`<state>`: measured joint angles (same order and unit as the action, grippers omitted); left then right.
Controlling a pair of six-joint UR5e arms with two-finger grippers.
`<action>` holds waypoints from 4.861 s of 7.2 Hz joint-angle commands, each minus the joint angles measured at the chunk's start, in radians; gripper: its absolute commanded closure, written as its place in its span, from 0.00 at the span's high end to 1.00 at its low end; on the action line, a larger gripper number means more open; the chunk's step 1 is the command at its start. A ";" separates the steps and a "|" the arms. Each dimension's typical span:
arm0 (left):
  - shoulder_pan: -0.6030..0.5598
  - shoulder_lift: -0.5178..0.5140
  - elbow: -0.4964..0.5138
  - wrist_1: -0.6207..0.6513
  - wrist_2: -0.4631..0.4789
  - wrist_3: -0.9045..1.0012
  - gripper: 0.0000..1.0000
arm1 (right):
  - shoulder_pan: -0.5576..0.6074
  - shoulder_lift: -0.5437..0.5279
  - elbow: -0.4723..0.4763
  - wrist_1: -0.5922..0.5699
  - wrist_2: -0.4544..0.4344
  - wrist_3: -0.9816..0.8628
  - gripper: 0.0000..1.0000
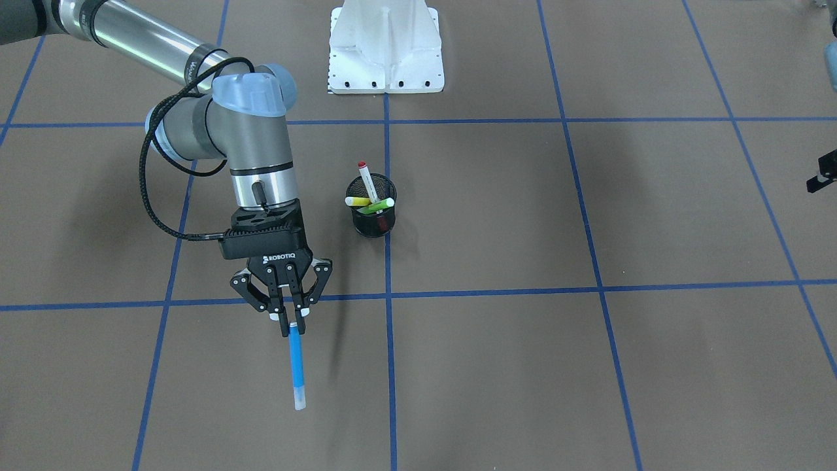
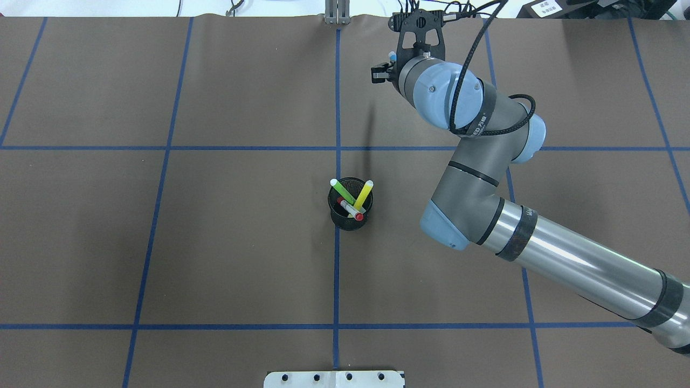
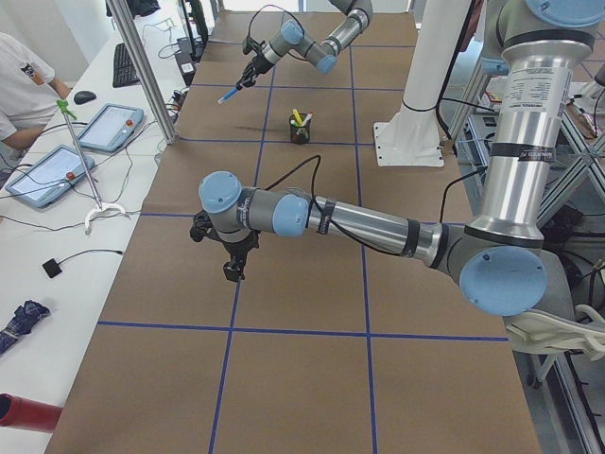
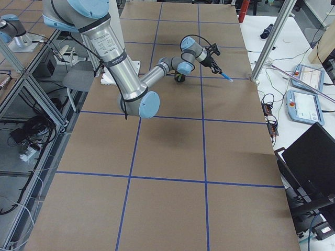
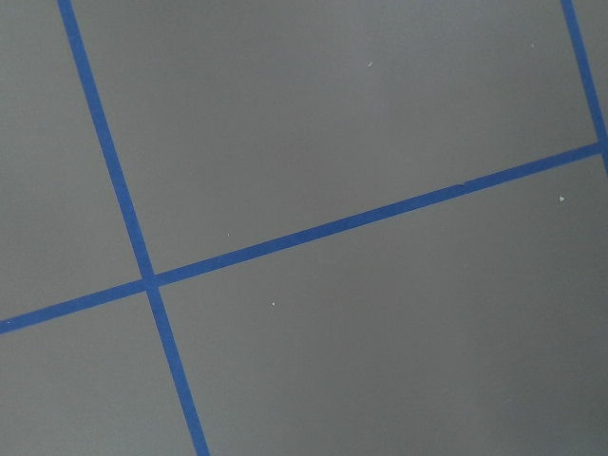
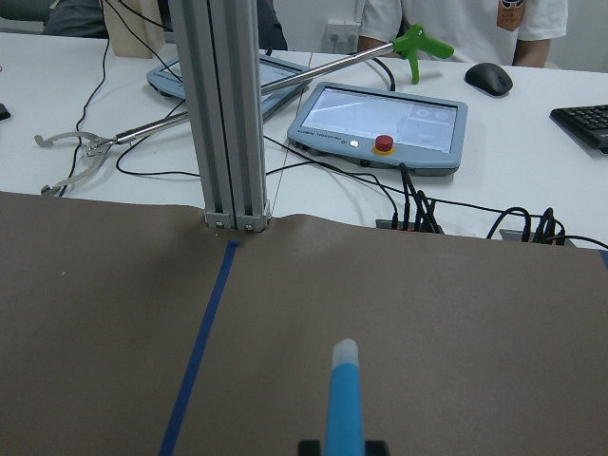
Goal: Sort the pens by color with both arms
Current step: 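Carry the blue marker farther from the robot and set it down, then withdraw the right gripper while the left gripper moves over the cup, then lower the left gripper into the cup and grasp the red-capped white marker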
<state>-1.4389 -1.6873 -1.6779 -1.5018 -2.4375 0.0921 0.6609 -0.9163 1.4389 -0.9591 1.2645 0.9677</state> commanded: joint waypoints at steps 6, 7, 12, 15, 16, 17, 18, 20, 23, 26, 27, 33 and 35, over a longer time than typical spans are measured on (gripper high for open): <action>0.000 -0.002 -0.003 0.000 0.000 0.000 1.00 | -0.124 -0.056 -0.103 0.120 -0.212 -0.037 0.00; 0.000 -0.002 -0.006 0.002 0.000 0.000 1.00 | -0.124 -0.055 -0.103 0.122 -0.212 -0.037 0.00; 0.030 -0.035 -0.049 -0.002 0.000 -0.200 1.00 | -0.113 -0.076 0.002 0.120 -0.147 -0.026 1.00; 0.225 -0.153 -0.215 0.006 0.067 -0.742 1.00 | 0.003 -0.269 0.193 0.085 0.121 0.062 1.00; 0.306 -0.198 -0.261 0.009 0.113 -0.910 1.00 | 0.067 -0.309 0.257 0.015 0.235 0.075 1.00; 0.380 -0.251 -0.291 0.015 0.151 -1.068 1.00 | 0.153 -0.334 0.306 -0.065 0.386 0.075 1.00; 0.464 -0.319 -0.296 0.027 0.196 -1.215 1.00 | 0.248 -0.355 0.328 -0.122 0.545 0.071 1.00; 0.651 -0.495 -0.301 0.249 0.412 -1.348 1.00 | 0.426 -0.413 0.318 -0.150 0.824 0.036 1.00; 0.842 -0.646 -0.261 0.304 0.613 -1.554 0.99 | 0.526 -0.527 0.324 -0.162 0.943 -0.114 1.00; 0.937 -0.889 0.025 0.295 0.727 -1.644 0.99 | 0.569 -0.556 0.316 -0.162 0.986 -0.162 1.00; 0.949 -0.943 0.102 0.291 0.768 -1.644 0.99 | 0.583 -0.558 0.314 -0.164 0.986 -0.164 1.00; 1.074 -0.894 0.109 0.216 0.945 -1.661 0.84 | 0.591 -0.566 0.313 -0.167 0.981 -0.164 1.00; 1.103 -0.894 0.110 0.218 1.034 -1.660 0.82 | 0.591 -0.564 0.313 -0.167 0.974 -0.164 1.00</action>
<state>-0.3532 -2.5820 -1.5687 -1.2839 -1.4544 -1.5688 1.2515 -1.4813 1.7518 -1.1261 2.2430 0.8038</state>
